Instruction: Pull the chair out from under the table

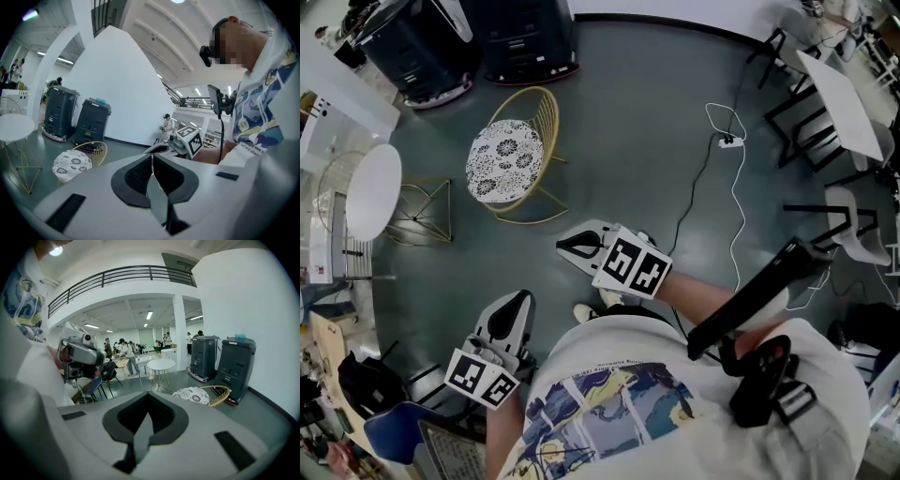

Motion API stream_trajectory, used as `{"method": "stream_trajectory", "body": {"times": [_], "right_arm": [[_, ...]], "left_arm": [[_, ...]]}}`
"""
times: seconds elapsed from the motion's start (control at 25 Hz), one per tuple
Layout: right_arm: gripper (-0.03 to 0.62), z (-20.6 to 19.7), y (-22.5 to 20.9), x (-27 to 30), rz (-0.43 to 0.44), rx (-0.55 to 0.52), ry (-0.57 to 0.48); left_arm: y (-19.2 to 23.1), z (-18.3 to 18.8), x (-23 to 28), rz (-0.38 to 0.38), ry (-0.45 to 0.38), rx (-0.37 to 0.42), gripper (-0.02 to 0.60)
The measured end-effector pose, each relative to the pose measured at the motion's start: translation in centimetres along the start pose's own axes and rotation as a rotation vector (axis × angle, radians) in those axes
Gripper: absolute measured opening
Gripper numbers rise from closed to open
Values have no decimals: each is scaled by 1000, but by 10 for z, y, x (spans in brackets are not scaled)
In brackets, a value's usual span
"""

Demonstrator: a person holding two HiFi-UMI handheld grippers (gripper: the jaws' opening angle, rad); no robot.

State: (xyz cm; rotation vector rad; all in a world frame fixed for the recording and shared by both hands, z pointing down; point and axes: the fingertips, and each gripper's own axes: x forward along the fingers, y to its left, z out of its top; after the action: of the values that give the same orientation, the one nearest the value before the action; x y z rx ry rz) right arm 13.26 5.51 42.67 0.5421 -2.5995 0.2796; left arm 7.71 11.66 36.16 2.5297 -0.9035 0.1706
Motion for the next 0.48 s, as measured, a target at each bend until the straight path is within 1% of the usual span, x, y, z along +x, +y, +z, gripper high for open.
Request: {"method": "stream_trajectory", "body": {"times": [0.08, 0.2, 0.36, 0.48], "right_arm": [[11, 8, 1, 4, -8, -1, -8], [11, 17, 5, 12, -9, -13, -3], [11, 17, 10, 22, -17, -18, 11], [11, 12, 6, 28, -33, -13, 20]], "left_arm": [[6, -2, -8, -4, -4, -26, 18], [15, -4, -21, 5, -12, -44, 18], [22, -10, -30, -7, -16, -49, 18], [30, -15, -27, -24, -14, -41, 18]]}}
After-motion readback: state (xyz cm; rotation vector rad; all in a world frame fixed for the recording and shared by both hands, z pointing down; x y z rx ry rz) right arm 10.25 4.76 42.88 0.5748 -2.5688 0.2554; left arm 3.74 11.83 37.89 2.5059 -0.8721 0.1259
